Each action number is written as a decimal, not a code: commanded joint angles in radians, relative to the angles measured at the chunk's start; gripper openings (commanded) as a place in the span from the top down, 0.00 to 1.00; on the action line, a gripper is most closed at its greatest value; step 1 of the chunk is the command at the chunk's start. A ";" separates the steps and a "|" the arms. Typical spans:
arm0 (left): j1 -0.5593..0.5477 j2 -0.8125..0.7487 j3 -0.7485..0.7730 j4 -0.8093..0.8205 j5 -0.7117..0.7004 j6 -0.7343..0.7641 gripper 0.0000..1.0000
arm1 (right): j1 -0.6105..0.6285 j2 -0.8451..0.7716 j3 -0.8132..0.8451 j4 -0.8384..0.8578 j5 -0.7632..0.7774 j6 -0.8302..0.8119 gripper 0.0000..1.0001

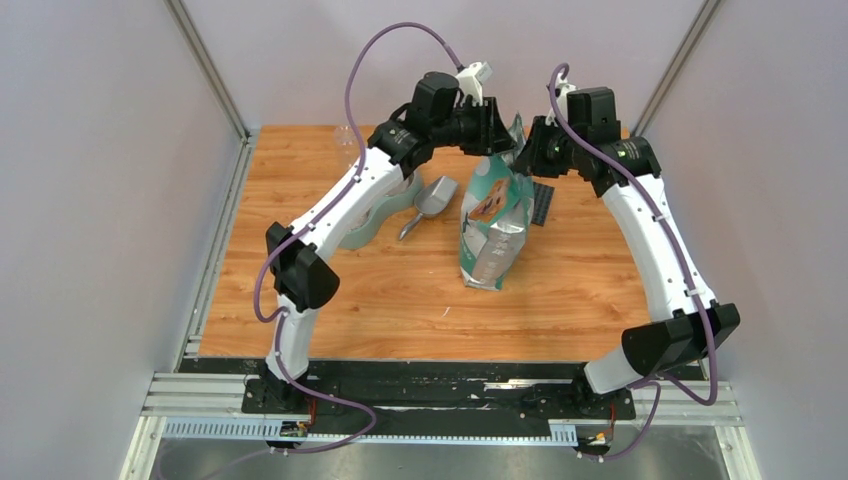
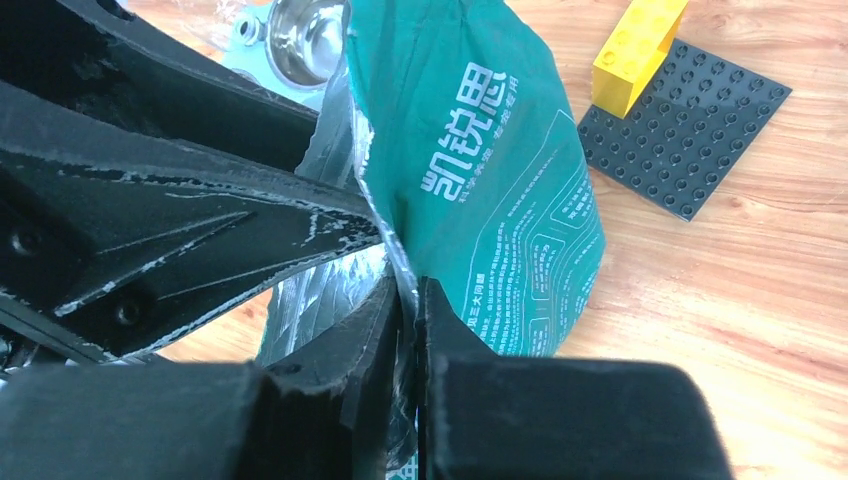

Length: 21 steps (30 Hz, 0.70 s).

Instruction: Serve the pet food

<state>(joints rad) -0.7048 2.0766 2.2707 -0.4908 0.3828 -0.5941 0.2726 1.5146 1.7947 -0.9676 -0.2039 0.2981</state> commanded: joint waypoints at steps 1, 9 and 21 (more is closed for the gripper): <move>-0.022 0.043 0.052 0.005 0.020 -0.021 0.66 | 0.025 -0.036 -0.044 0.022 -0.020 -0.058 0.93; -0.017 0.004 0.131 -0.123 -0.109 0.104 1.00 | 0.025 -0.066 -0.006 0.031 0.310 -0.007 1.00; 0.039 -0.097 0.241 -0.280 -0.257 0.264 1.00 | 0.044 -0.023 0.126 0.030 0.451 -0.050 1.00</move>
<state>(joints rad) -0.6979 2.0956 2.4451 -0.7582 0.2314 -0.4232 0.3130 1.4868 1.8416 -1.0012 0.1436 0.2852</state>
